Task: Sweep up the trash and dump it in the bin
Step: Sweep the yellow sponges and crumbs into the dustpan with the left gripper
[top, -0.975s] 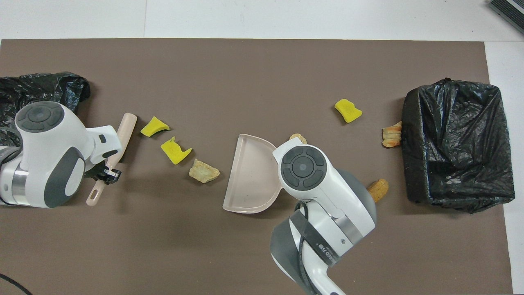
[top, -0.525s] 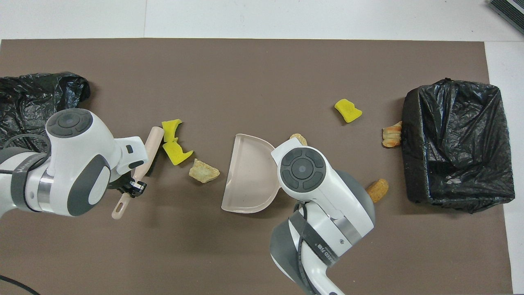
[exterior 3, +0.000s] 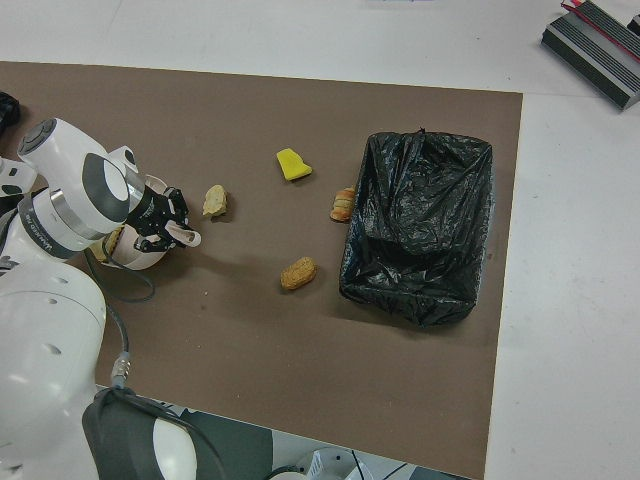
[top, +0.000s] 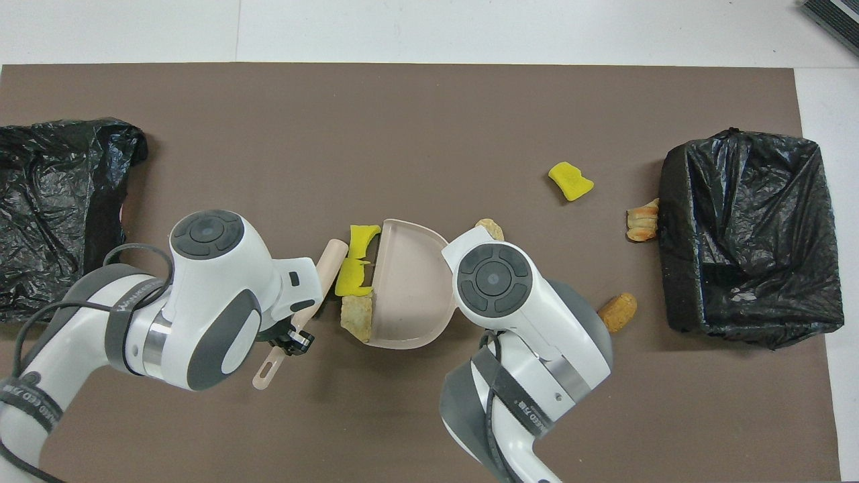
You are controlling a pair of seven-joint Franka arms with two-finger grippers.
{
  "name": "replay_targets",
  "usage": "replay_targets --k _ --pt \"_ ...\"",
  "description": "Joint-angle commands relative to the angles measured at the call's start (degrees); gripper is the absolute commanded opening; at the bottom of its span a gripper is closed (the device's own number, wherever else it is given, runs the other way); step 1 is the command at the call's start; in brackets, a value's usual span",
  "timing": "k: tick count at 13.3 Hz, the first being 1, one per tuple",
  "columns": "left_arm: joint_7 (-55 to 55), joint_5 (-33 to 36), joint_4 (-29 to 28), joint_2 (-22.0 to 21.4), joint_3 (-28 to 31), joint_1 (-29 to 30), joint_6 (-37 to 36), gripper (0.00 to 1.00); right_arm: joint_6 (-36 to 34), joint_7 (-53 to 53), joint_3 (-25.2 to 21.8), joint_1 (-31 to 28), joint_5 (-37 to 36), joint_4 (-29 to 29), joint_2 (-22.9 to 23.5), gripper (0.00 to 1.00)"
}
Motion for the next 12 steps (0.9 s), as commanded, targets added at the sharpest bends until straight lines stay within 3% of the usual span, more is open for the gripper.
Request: replay_targets --k 1,5,10,12 --pt "-4.17 -3.29 -0.89 -1.67 0.83 -5.47 -0.2 0.0 1.97 -1.28 0.11 -0.1 -0.93 -0.77 0.08 0.0" --pt "-15.43 -6.89 3.13 -0.89 0.66 -12.34 -0.54 0.0 3.29 -0.93 0.11 -0.19 -0.75 -0.86 0.6 0.0" --pt "-16.15 -7.96 7.97 -1.76 1.97 -10.77 -5.28 0.0 3.55 -0.92 0.11 -0.19 -0.75 -0.77 0.7 0.0" --pt "-15.28 -7.0 8.42 -1.67 2.15 -7.18 -6.17 0.0 3.55 -1.1 0.11 -0.19 -0.75 -0.86 0.69 0.0"
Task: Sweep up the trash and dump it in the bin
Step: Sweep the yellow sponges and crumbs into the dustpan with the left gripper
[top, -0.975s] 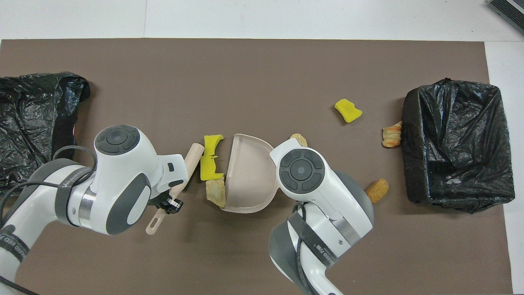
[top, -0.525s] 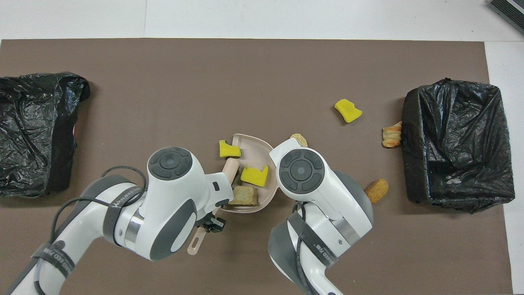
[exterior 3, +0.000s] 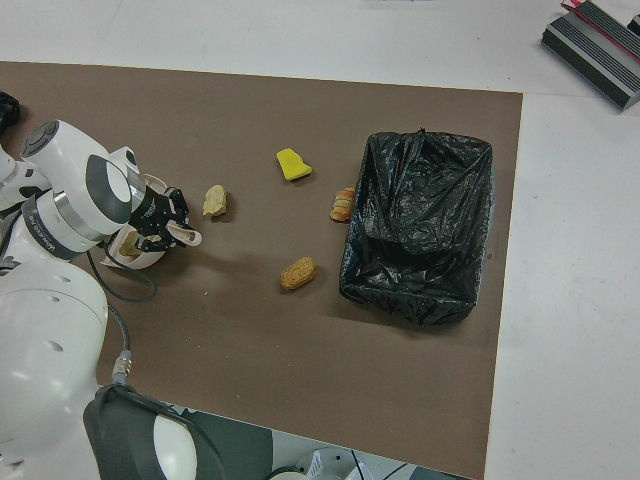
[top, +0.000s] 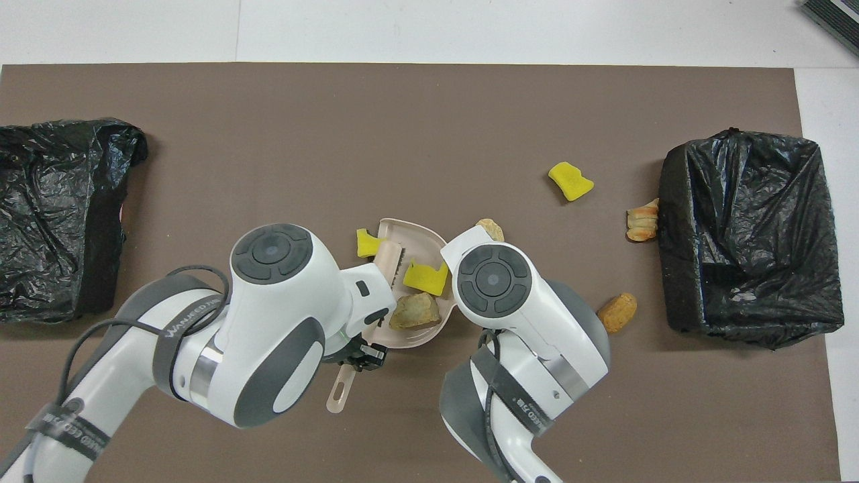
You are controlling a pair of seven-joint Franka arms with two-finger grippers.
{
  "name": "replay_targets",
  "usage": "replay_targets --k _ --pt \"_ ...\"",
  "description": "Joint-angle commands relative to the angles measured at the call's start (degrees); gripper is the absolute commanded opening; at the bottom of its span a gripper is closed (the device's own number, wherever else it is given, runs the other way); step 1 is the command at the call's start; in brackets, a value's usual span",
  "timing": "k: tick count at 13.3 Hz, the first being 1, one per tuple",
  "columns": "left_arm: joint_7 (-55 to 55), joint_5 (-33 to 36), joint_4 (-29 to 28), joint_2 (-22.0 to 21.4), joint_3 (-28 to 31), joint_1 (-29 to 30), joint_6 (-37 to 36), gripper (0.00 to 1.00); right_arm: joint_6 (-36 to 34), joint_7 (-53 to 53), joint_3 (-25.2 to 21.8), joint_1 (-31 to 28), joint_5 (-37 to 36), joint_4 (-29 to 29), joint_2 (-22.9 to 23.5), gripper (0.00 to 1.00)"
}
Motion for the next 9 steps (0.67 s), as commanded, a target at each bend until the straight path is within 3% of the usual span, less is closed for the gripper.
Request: replay_targets --k 1,6,9 --pt "0.7 2.8 0.99 -0.37 -0.01 4.26 -2.3 0.0 1.88 -0.92 0.18 -0.22 -0.75 -0.39 0.25 0.0" --pt "1.05 9.48 1.17 0.42 -0.01 9.02 -0.28 0.0 1.62 -0.92 0.18 -0.04 -0.75 -0.39 0.25 0.0" --pt "6.74 12.67 0.9 2.25 -0.01 11.47 2.61 0.0 1.44 -0.92 0.18 -0.04 -0.75 -0.39 0.17 0.0"
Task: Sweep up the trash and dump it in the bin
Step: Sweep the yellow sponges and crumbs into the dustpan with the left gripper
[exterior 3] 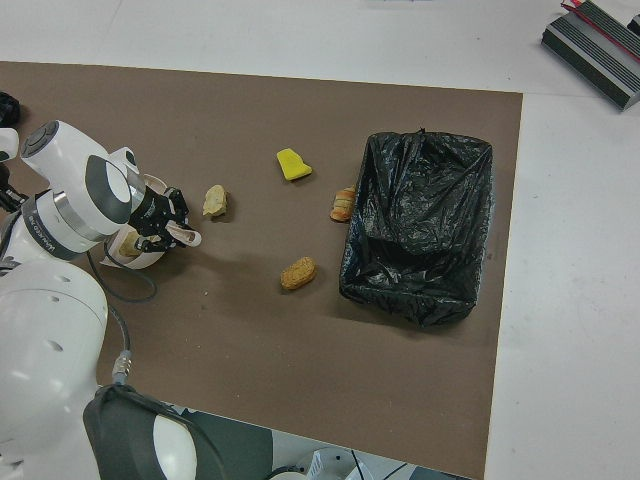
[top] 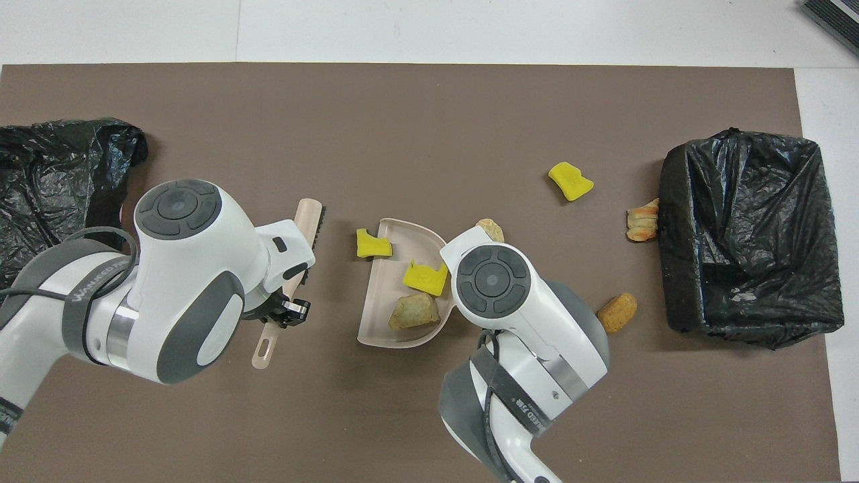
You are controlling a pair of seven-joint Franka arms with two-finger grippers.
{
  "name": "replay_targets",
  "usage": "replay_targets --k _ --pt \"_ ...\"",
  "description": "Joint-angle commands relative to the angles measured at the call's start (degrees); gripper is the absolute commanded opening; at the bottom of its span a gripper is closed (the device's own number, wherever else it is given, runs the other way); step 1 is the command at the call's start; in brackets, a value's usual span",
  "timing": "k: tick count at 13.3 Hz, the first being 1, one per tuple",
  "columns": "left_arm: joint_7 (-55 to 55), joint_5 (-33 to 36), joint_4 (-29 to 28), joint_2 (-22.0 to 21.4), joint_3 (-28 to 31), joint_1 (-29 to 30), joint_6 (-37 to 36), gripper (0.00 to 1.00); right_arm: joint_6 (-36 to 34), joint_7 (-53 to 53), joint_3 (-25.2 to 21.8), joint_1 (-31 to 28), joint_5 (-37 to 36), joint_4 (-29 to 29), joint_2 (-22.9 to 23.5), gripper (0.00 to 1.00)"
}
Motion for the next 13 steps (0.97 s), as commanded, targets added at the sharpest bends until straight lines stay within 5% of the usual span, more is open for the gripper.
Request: replay_targets --k 1,5,13 --pt "6.95 1.35 0.4 3.31 -0.52 2.95 3.79 0.0 1.42 -0.22 0.17 -0.11 -0.75 -0.38 0.13 0.0" --pt "10.76 1.35 -1.09 6.22 -0.87 2.08 8.82 0.0 0.98 0.4 0.26 -0.11 -0.75 -0.3 0.13 0.0" --pt "10.94 -6.46 -2.94 4.12 -1.4 -5.65 4.35 0.0 -1.04 0.4 0.17 -0.37 -0.66 0.58 -0.57 0.0"
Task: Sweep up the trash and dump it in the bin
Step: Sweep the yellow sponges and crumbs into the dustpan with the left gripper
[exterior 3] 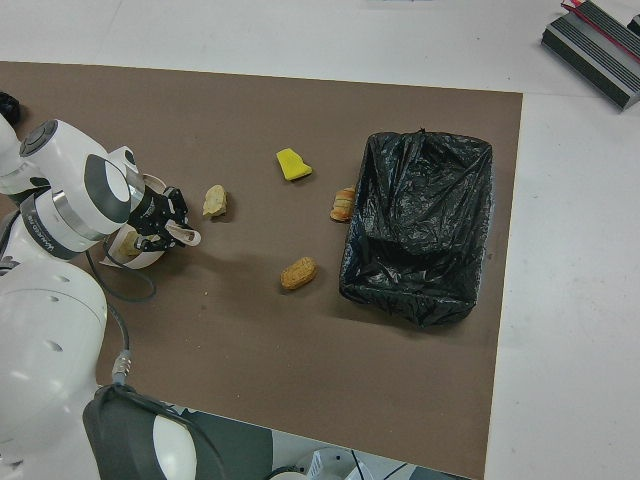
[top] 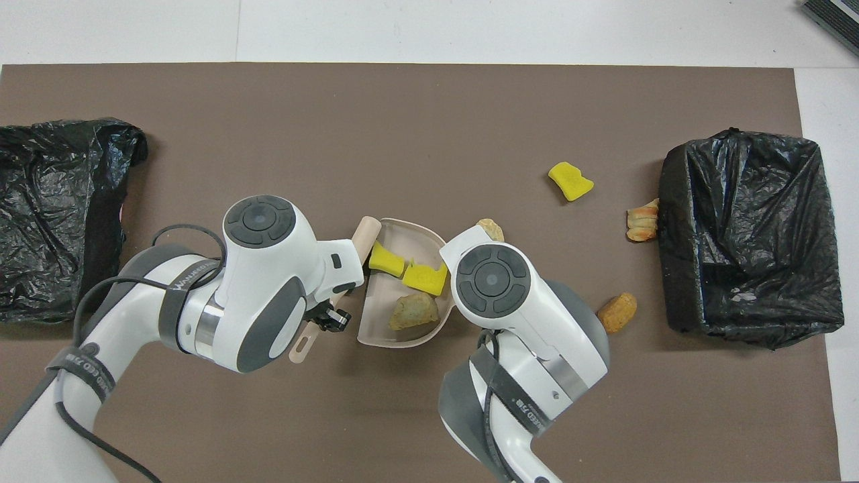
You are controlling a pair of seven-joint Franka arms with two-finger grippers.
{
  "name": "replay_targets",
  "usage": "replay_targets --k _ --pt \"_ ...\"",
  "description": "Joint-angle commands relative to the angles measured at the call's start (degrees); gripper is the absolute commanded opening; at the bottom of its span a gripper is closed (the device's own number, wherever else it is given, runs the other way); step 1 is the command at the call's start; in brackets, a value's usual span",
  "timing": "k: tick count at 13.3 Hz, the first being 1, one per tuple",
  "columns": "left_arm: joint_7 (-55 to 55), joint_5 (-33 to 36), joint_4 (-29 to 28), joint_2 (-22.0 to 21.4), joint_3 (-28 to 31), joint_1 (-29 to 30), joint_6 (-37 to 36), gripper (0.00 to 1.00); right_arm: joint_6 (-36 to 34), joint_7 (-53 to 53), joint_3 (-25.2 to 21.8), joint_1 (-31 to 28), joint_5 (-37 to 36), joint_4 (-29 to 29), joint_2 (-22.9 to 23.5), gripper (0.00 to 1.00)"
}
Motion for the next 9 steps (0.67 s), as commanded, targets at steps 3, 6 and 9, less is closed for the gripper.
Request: replay_targets --k 3,6,9 --pt "0.34 -4.25 -0.88 -2.52 0.9 -1.57 -4.22 0.0 -0.86 0.49 0.25 -0.38 -0.49 0.33 -0.89 0.0" --pt "-0.01 -4.26 -0.53 -2.69 1.25 -0.69 -5.27 0.0 -1.83 0.58 0.25 -0.73 -0.4 0.33 -1.77 0.0" --pt "-2.29 -4.26 0.0 -4.53 1.69 0.01 -6.68 0.0 -1.92 0.66 0.25 -0.82 -0.4 0.24 -1.77 0.0"
